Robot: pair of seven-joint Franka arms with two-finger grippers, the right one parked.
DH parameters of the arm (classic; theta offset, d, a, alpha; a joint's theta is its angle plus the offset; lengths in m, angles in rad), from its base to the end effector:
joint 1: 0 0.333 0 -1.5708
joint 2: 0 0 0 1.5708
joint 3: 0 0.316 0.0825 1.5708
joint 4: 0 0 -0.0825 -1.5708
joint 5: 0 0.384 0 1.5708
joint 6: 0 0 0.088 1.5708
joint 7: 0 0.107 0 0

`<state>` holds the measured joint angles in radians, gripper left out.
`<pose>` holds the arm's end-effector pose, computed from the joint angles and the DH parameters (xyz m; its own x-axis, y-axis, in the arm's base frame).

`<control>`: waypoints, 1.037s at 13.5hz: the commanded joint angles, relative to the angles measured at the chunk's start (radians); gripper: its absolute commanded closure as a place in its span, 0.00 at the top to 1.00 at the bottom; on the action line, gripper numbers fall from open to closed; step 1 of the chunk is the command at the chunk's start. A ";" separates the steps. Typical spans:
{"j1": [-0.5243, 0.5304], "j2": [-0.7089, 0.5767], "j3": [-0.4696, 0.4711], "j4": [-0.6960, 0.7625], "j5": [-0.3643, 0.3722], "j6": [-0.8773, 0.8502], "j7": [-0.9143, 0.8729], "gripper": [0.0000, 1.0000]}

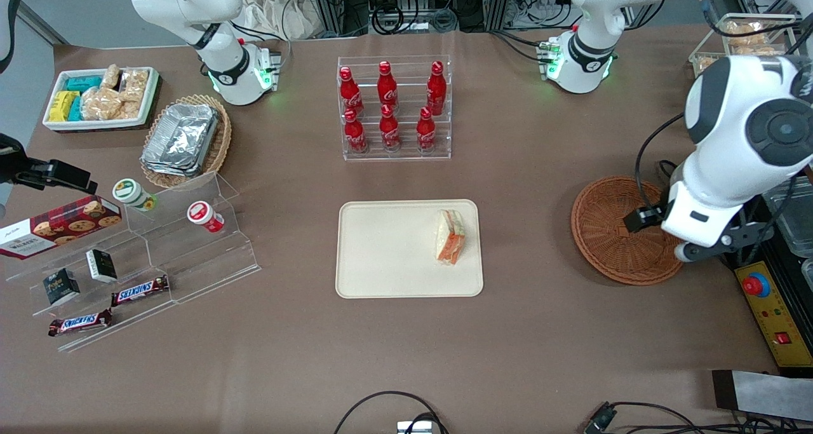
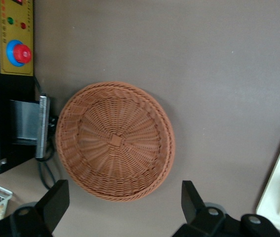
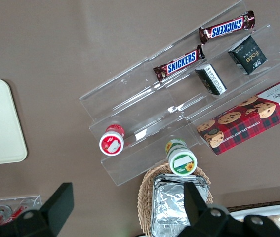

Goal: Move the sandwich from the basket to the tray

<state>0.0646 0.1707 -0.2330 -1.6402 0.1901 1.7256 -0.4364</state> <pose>0.6015 -0.0756 0.5086 0.9727 0.2317 -0.0132 0.2264 -0.9598 -0.1662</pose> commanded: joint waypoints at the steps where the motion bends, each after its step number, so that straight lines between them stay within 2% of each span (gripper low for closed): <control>1: -0.063 -0.106 0.104 -0.075 -0.047 -0.007 0.092 1.00; 6: -0.065 -0.192 0.138 -0.076 -0.075 -0.104 0.208 1.00; 9: -0.075 -0.240 0.207 -0.075 -0.115 -0.139 0.270 1.00; 11: -0.066 -0.258 0.208 -0.063 -0.115 -0.158 0.341 1.00; 14: -0.066 -0.266 0.205 -0.011 -0.115 -0.207 0.347 1.00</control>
<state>0.0032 -0.0794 -0.0282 -1.6823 0.0882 1.5618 -0.1069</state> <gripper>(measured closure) 0.000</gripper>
